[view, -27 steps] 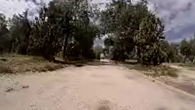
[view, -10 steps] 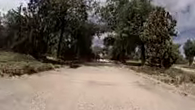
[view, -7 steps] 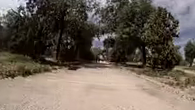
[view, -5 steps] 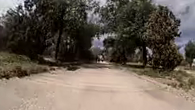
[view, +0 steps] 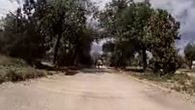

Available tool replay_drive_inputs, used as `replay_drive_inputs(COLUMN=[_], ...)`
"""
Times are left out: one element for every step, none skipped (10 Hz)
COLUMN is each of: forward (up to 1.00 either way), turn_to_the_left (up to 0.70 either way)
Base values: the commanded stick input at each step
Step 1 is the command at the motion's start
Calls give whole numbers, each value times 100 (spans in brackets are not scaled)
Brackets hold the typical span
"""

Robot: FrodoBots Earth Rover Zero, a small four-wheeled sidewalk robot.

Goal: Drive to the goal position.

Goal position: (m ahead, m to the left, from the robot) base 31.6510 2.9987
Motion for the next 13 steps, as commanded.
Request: replay_drive_inputs(forward=[85, 85, 85, 85, 85, 85, 85, 85, 85, 85, 85, 85, 85], turn_to_the_left=[0, 0, 0, 0, 0, 0, 0, 0, 0, 0, 0, 0, 0])
